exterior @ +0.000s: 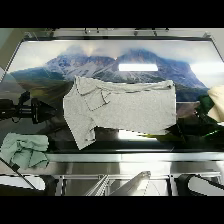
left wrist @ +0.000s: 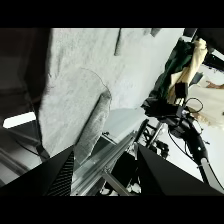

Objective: Fold the shirts.

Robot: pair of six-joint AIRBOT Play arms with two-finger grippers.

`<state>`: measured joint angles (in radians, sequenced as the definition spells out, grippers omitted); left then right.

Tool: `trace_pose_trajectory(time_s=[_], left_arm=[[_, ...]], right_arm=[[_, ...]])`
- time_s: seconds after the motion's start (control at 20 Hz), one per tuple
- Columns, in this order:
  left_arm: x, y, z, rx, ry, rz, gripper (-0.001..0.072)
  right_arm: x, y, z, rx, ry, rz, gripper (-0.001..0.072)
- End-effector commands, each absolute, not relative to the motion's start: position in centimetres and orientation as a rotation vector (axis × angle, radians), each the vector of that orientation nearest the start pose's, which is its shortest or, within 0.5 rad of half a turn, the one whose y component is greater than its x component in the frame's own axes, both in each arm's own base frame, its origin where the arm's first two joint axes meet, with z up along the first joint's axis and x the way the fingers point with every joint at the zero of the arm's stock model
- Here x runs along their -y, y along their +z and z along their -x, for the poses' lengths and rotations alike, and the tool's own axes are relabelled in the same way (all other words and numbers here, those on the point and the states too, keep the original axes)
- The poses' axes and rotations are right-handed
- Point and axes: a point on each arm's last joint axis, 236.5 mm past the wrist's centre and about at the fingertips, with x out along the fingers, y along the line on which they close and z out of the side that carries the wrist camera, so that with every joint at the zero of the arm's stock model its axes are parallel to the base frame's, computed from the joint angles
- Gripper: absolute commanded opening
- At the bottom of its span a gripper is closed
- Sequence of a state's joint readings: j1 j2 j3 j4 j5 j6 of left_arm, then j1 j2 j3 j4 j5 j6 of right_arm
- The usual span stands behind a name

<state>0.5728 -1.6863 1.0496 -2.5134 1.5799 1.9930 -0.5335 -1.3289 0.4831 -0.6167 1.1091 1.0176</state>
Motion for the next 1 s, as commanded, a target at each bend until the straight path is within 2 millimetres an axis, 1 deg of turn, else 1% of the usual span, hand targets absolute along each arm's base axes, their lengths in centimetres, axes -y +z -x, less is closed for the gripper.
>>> trace_pose_trajectory(time_s=[0.0,0.1,0.15,0.25,0.3,0.35,0.4,0.45,0.5,0.6,0.75,0.85,0.9,0.95], left_arm=[[0.9,-5.0,-33.8,-1.456,-0.501,1.200,0.0402],[0.8,-5.4,-33.5,-1.470,-0.493,1.186,0.0403],[0.5,-6.1,-33.2,-1.493,-0.469,1.152,0.0404],[0.1,-8.1,-31.7,-1.581,-0.417,1.037,0.0405],[0.2,-9.0,-31.2,-1.625,-0.387,0.987,0.0422],[0.8,-9.4,-31.3,-1.641,-0.378,0.954,0.0529],[1.7,-9.8,-31.7,-1.645,-0.384,0.919,0.0622],[2.7,-10.0,-31.9,-1.651,-0.394,0.883,0.0638],[3.9,-10.4,-32.2,-1.656,-0.407,0.836,0.0638],[5.7,-11.2,-33.2,-1.639,-0.409,0.755,0.0637],[7.4,-12.2,-34.9,-1.593,-0.372,0.697,0.0637],[8.4,-12.4,-35.1,-1.590,-0.372,0.674,0.0636],[8.9,-12.4,-35.0,-1.596,-0.383,0.663,0.0565],[9.3,-12.4,-34.7,-1.606,-0.395,0.653,0.0268]], right_arm=[[-4.6,-10.0,-28.2,-1.269,0.245,-1.097,0.0014],[-4.0,-10.4,-28.7,-1.251,0.215,-1.083,0.0014],[-3.6,-10.4,-29.0,-1.240,0.204,-1.074,0.0014],[-3.2,-10.2,-29.6,-1.224,0.199,-1.062,0.0014],[-3.1,-10.0,-29.9,-1.217,0.201,-1.059,0.0014],[-3.0,-9.9,-30.0,-1.212,0.201,-1.058,0.0014],[-2.9,-9.8,-30.1,-1.210,0.202,-1.056,0.0014],[-2.9,-9.8,-30.2,-1.208,0.202,-1.057,0.0014],[-2.9,-9.8,-30.2,-1.207,0.202,-1.058,0.0014],[-3.0,-9.7,-30.3,-1.199,0.217,-1.044,0.0014],[-3.2,-9.5,-30.3,-1.196,0.232,-1.043,0.0014],[-3.2,-9.4,-30.4,-1.192,0.233,-1.045,0.0014],[-3.2,-9.4,-30.4,-1.191,0.235,-1.047,0.0014],[-3.3,-9.3,-30.4,-1.192,0.237,-1.048,0.0014]])
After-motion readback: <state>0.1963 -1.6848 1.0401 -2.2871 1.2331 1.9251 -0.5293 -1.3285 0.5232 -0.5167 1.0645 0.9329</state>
